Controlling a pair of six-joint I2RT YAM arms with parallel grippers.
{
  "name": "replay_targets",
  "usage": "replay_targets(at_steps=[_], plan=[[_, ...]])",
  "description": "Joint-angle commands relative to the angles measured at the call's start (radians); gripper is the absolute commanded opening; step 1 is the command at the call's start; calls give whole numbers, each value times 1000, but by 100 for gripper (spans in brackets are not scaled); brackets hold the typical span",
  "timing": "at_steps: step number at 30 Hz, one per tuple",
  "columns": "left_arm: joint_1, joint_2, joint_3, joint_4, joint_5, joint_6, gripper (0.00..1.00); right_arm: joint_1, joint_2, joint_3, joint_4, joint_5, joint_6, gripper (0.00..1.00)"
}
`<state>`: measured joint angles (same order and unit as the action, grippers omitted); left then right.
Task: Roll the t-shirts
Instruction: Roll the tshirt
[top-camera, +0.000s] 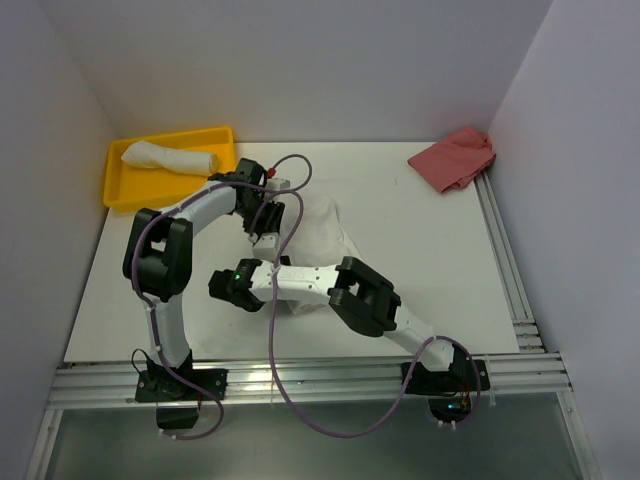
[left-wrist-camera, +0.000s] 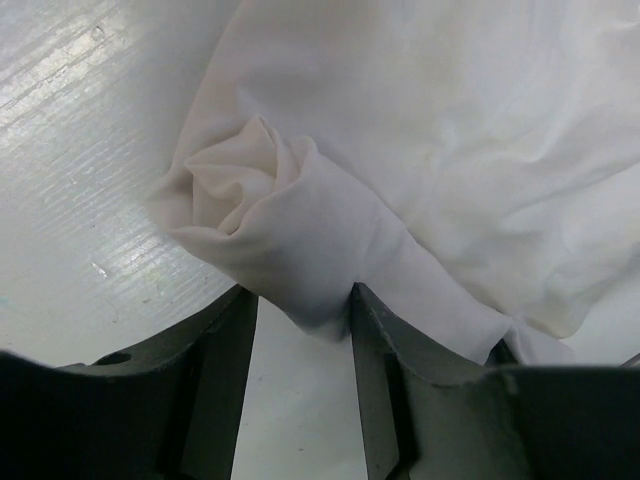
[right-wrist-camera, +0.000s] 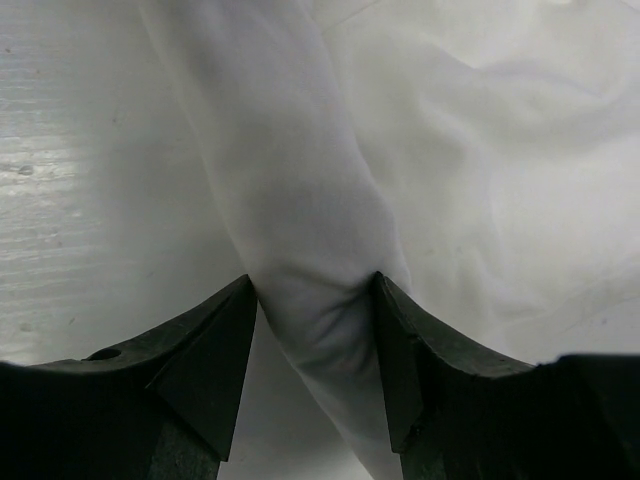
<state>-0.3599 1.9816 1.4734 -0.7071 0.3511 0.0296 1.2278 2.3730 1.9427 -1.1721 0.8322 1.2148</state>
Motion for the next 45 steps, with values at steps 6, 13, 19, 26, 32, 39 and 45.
replay_targets(at_steps=[6, 13, 19, 26, 32, 39, 45], plan=[[1, 25, 57, -5, 2, 13, 59, -30, -32, -145, 96, -108, -24, 49], [30, 8, 148, -52, 71, 32, 76, -88, -274, -518, 618, -403, -176, 36], [81, -35, 177, -97, 123, 55, 79, -194, -435, -770, 1051, -715, -161, 34], [114, -98, 93, -91, 143, 96, 80, -271, -448, -958, 1451, -933, -37, 33], [116, -109, 12, -57, 141, 104, 78, -292, -419, -1068, 1680, -1004, 86, 33], [116, -93, -59, 11, 56, 79, 73, -306, -382, -1150, 1861, -1022, 204, 34], [116, -63, -77, 47, -35, 76, 65, -306, -397, -1134, 1783, -977, 180, 50]])
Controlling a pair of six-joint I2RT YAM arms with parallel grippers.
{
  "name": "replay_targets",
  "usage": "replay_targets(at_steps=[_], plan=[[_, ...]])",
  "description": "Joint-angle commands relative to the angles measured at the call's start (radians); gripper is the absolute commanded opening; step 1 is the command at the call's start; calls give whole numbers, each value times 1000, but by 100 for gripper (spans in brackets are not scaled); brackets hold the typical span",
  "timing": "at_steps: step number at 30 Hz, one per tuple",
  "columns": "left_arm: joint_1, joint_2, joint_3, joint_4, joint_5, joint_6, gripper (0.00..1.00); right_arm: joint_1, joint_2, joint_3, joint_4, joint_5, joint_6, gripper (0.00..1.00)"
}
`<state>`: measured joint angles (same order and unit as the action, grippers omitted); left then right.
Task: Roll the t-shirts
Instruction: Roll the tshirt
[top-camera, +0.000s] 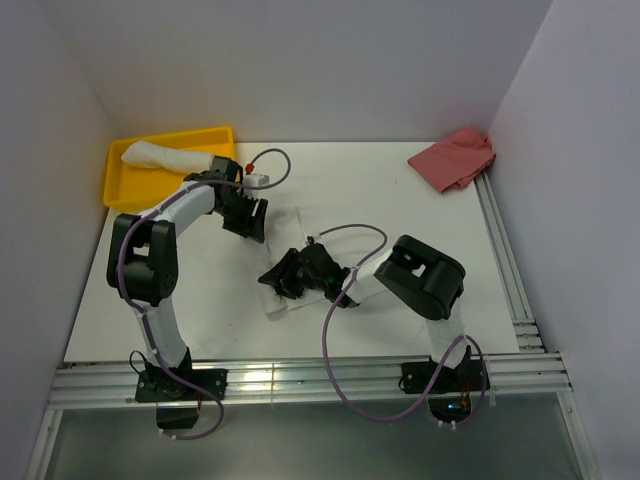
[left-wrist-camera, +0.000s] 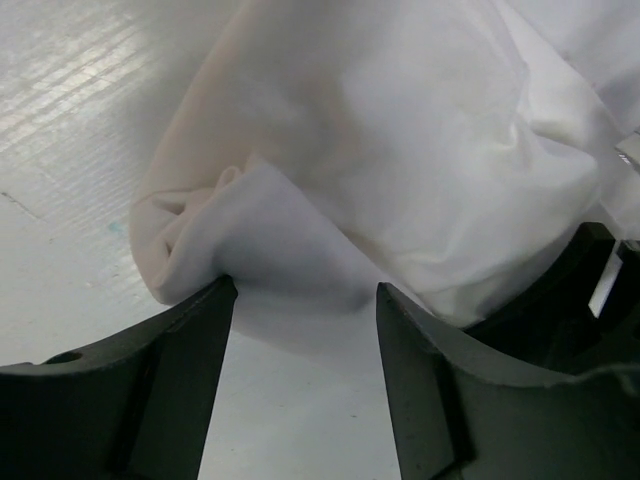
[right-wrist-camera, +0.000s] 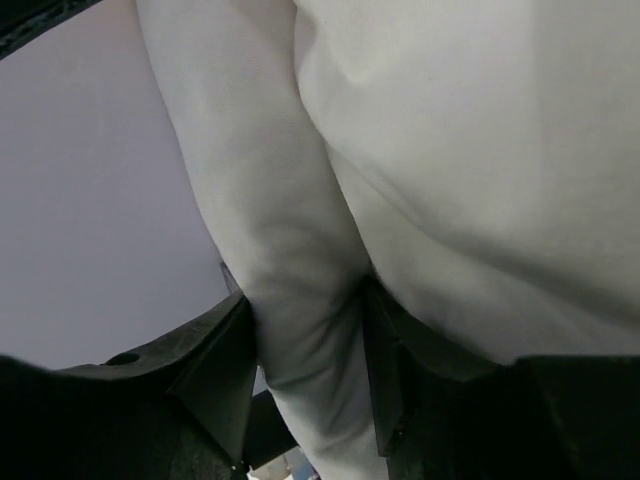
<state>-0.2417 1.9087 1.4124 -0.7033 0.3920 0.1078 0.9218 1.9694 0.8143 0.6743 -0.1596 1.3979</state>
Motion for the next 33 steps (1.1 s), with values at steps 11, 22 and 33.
replay_targets(at_steps=[11, 22, 33], plan=[[5, 29, -23, 70, -107, -11, 58, 23, -156, -112, -193, 199, -13, 59], [-10, 59, 42, 34, -108, -8, 59, 58, -107, -142, -51, 164, 69, 61], [-30, 87, 97, 7, -127, -5, 59, 94, -244, 27, -494, 365, -85, 65]])
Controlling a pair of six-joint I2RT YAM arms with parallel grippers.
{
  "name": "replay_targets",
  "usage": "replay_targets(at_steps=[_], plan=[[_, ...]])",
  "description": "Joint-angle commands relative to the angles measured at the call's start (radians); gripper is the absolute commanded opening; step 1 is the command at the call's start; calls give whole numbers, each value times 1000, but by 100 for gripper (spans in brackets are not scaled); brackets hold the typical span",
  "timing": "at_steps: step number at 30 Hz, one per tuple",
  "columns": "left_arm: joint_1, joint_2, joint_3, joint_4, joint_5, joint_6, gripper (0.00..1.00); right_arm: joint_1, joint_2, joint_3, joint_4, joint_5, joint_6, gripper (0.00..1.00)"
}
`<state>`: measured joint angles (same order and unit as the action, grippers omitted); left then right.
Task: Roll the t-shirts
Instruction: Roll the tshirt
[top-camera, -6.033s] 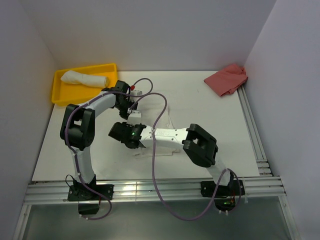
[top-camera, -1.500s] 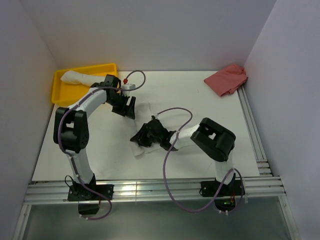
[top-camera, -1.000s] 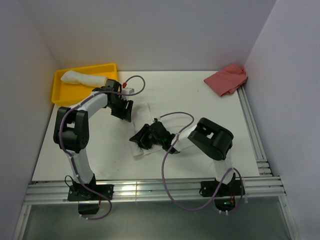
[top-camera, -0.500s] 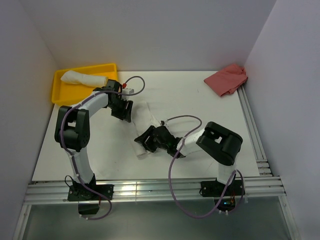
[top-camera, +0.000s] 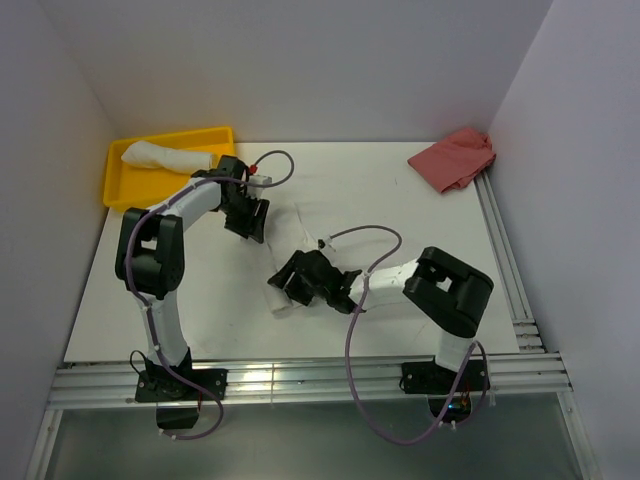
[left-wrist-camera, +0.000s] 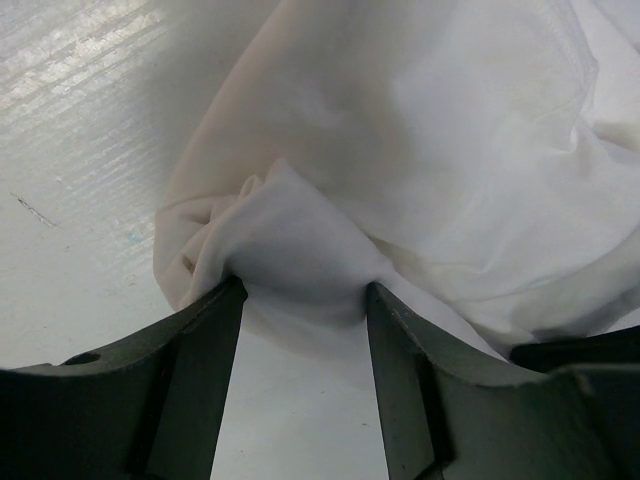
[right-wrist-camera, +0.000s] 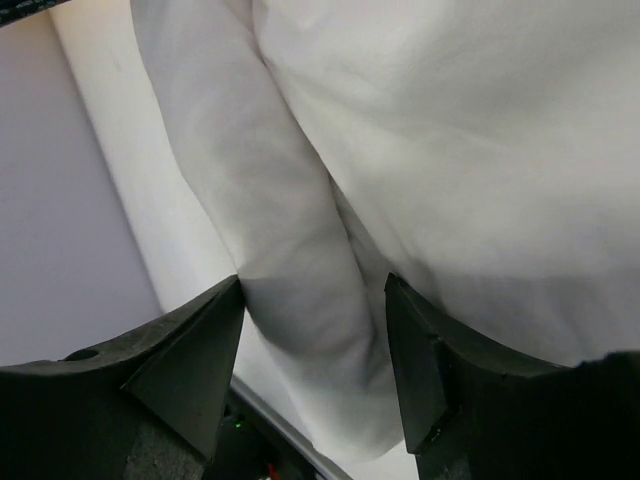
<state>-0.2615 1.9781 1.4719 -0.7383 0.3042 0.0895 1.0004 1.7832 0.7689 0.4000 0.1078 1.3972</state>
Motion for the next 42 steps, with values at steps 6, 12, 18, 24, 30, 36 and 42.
replay_targets(at_steps=[6, 12, 18, 24, 30, 36, 42], plan=[[-12, 24, 47, 36, -40, 13, 59, 50, -84, 252, -487, 222, -176, 69], [-15, 27, 51, 33, -39, 12, 59, 98, -39, 459, -697, 349, -277, 69], [-19, 28, 50, 33, -39, 10, 59, 135, 140, 749, -885, 417, -404, 68], [-21, 24, 50, 31, -42, 12, 59, 139, 294, 914, -978, 440, -477, 67], [-21, 21, 50, 30, -39, 12, 60, 139, 404, 1000, -1083, 484, -477, 68], [-21, 21, 62, 22, -34, 12, 63, 142, 436, 975, -1093, 484, -463, 68], [-21, 10, 100, 5, -22, 13, 72, 152, 499, 1037, -1221, 550, -438, 67]])
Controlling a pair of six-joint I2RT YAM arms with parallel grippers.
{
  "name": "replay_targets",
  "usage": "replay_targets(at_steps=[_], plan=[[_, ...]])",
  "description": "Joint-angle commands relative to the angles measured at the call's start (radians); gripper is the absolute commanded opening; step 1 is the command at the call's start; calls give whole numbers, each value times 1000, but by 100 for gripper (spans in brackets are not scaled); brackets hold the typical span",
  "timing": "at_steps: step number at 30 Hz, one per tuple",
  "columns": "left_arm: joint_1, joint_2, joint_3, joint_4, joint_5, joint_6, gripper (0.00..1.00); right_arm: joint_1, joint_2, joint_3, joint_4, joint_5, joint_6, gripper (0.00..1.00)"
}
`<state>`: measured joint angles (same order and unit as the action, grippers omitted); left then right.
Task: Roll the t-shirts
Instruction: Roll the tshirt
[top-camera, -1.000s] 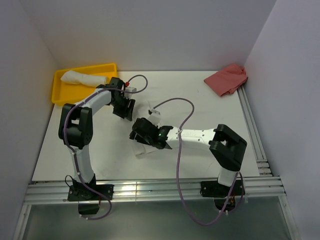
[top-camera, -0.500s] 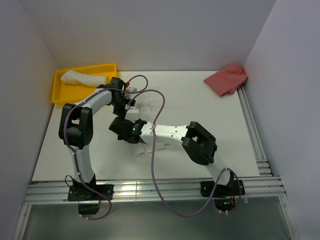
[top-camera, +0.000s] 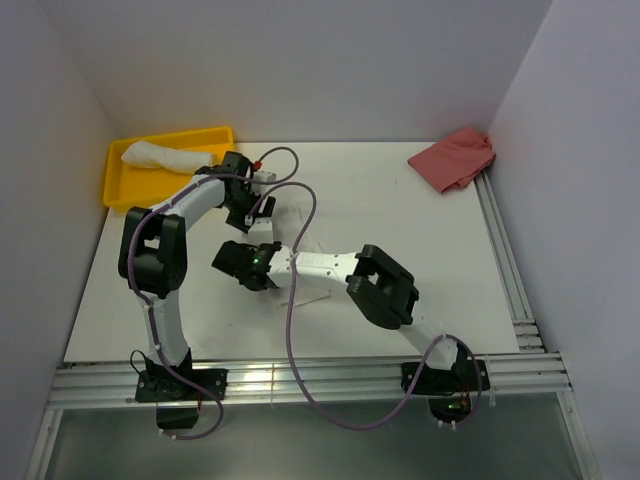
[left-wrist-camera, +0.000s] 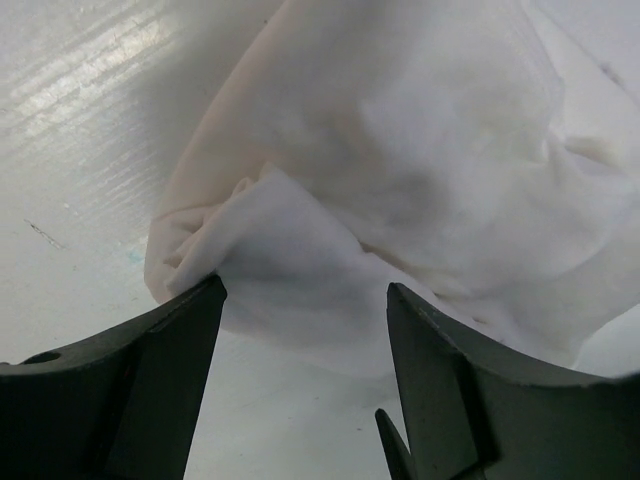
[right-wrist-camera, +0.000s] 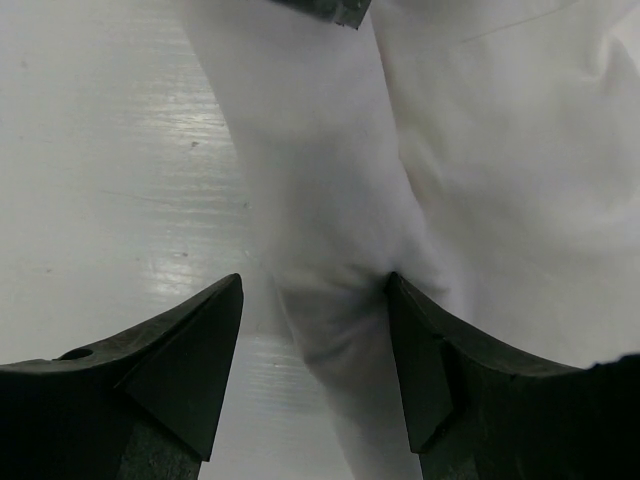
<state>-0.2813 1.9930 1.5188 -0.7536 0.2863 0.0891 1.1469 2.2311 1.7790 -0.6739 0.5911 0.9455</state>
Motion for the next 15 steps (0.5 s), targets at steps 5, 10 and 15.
replay_targets(at_steps=[5, 10, 15], plan=[[-1, -20, 122, -21, 24, 11, 76, 5, 81, 37, -197, 82, 18, 66], [1, -48, 172, -49, 33, 8, 77, 1, 96, 31, -217, 75, 24, 53], [7, -80, 170, -62, 53, 8, 76, -25, 58, -55, -156, 3, 45, 24]])
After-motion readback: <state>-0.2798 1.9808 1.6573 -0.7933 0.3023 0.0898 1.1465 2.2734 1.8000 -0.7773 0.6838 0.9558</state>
